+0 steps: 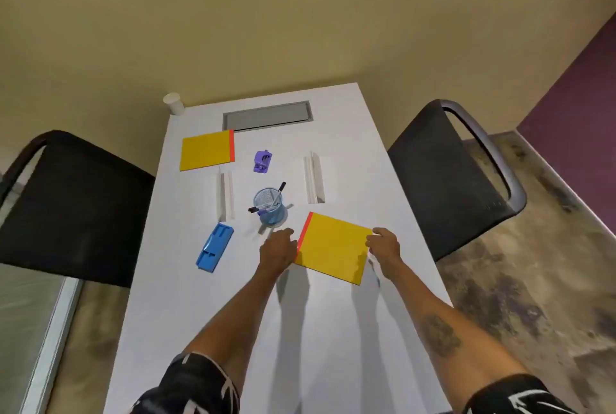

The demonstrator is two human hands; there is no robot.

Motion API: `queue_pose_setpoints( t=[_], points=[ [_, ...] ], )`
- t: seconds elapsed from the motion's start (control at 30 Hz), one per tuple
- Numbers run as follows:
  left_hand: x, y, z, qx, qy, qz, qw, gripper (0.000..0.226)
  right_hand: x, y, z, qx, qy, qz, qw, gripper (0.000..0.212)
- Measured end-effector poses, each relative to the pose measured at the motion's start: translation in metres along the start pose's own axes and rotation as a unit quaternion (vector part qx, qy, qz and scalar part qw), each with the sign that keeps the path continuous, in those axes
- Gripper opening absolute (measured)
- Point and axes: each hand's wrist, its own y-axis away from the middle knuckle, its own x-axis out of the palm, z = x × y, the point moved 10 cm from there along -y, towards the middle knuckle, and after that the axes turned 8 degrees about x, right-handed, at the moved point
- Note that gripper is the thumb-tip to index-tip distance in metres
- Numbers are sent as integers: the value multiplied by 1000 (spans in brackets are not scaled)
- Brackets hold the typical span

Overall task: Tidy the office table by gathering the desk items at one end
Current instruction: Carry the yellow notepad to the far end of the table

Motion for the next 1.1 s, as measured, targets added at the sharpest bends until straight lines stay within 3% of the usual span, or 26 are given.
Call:
queue_pose_setpoints(
  t=[0.13,0.37,0.67,0.83,0.97,1.1],
  points=[
    [24,-25,15,-15,33,51,998,46,10,-22,-30,75,-56,-12,996,40],
    [65,-52,28,-25,52,86,995,26,17,-42,-62,94,42,-107,989,50],
    [73,-52,31,-21,81,81,993,24,44,-44,-71,97,28,-139,985,57],
    [75,-51,36,-16,86,69,994,21,46,-46,-70,100,39,-149,983,51],
    [73,-55,41,-55,140,46,988,20,40,-52,-72,119,-4,-139,983,53],
    [73,-57,50,-116,200,24,973,19,40,-57,-76,131,-24,-103,986,26]
  ],
)
